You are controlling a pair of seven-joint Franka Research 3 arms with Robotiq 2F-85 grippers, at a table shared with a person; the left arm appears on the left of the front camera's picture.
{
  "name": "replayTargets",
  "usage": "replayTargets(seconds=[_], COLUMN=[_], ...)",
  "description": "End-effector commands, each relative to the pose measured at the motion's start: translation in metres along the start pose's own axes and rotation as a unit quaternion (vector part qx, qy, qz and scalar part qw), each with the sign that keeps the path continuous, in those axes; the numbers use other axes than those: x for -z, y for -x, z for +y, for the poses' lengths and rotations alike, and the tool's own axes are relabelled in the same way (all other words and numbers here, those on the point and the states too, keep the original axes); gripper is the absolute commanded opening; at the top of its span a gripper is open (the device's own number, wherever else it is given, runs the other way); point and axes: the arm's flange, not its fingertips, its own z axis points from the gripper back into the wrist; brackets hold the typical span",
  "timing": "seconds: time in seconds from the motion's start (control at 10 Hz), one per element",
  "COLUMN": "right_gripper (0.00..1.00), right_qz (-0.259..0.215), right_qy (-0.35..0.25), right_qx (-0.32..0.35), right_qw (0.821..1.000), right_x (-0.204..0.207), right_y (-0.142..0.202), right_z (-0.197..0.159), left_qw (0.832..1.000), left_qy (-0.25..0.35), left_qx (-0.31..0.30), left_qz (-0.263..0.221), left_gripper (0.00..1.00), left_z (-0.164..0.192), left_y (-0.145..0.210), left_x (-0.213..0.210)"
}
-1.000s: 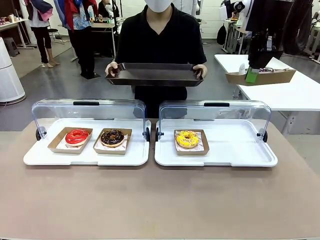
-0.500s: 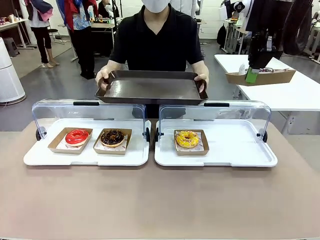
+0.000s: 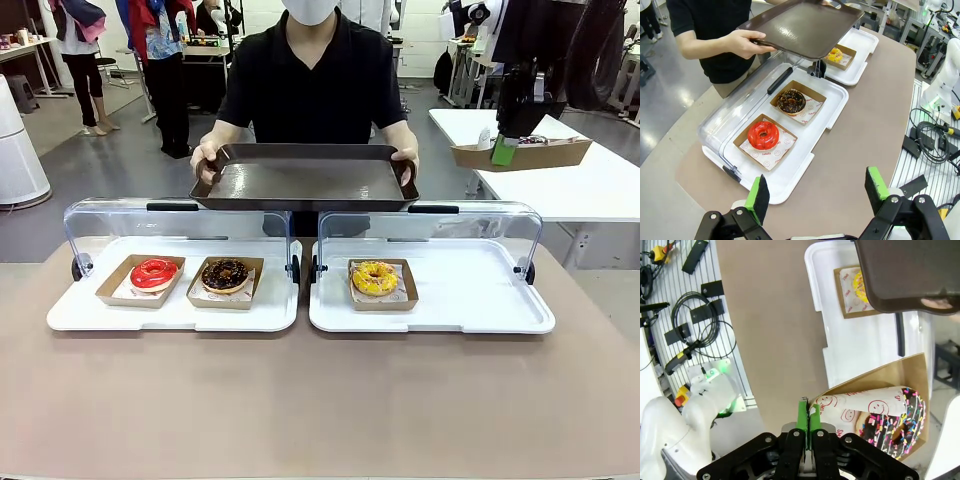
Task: Provide the desired donut to the person.
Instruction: Place the picked Paper togo box onto the Handle tray extended by the person.
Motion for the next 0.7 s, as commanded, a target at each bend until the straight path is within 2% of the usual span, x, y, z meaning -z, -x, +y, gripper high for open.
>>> replayTargets(seconds=[0.0,0.1,0.3,0.6], right_gripper=[0.02,0.02,0.02,0.02], right_qz=[0.000,0.011,-0.002,-0.018], right_qy=[0.000,0.029,0.060,0.018], right_qx=[0.000,-0.022,-0.003,0.056], right_qw=[1.000,0.999,0.998,0.998], right_x=[0.000,-0.022,-0.061,-0.067], right_y=[0.000,-0.030,-0.093,-0.160], right_z=[0.000,0.012,0.007,-0.030], left_qw=[1.000,1.000,1.000,1.000], left_qy=[0.002,0.002,0.002,0.002], left_qx=[0.004,0.004,0.004,0.004], left_qz=[-0.004,-0.004,-0.004,-0.004], left_gripper=[1.00,1.00,1.00,1.00], left_z=[0.000,0.000,0.000,0.000], left_y=[0.000,0.000,0.000,0.000], left_x=[-0.001,-0.001,-0.001,-0.001])
